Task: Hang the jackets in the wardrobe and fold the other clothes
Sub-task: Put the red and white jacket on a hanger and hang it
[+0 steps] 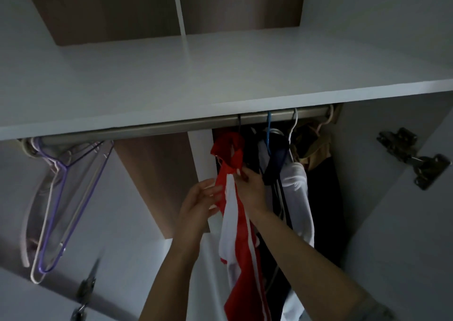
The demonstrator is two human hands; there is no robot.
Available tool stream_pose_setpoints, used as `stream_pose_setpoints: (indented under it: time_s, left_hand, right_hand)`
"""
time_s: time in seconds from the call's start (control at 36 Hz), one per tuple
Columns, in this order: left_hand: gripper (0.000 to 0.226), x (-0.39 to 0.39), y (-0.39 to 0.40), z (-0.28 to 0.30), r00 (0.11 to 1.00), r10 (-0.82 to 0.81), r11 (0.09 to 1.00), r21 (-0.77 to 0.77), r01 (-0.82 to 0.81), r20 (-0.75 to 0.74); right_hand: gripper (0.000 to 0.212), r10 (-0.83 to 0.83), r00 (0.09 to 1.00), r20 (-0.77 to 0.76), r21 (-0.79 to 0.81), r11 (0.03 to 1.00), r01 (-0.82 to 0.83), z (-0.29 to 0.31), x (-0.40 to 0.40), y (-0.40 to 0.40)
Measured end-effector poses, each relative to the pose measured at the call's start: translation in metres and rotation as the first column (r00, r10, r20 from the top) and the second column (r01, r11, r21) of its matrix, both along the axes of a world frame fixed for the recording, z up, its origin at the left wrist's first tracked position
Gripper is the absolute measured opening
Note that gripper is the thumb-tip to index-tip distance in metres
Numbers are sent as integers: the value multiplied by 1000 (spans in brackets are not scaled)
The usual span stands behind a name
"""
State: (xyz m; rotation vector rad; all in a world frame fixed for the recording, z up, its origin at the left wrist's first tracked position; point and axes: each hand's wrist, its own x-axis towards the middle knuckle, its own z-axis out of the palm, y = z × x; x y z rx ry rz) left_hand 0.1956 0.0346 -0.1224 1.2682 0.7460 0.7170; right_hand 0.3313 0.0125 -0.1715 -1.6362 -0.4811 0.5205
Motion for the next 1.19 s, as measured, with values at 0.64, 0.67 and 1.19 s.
stream_pose_setpoints:
  time_s: [0.64, 0.67, 1.19]
  left_hand:
    - [26, -103, -137, -46, 774, -633, 774, 27, 633, -12]
    - [27, -107, -151, -50, 746, -666, 745, 26, 666, -18]
    - [27, -243, -472, -53, -99, -991, -95, -52, 994, -85]
  right_hand:
    - [27, -514, 855, -70, 152, 841, 519, -3, -225, -273]
    - [26, -551, 831, -80, 136, 820, 556, -4, -238, -288]
    - [26, -978, 127, -164, 89, 114, 989, -24, -505, -568]
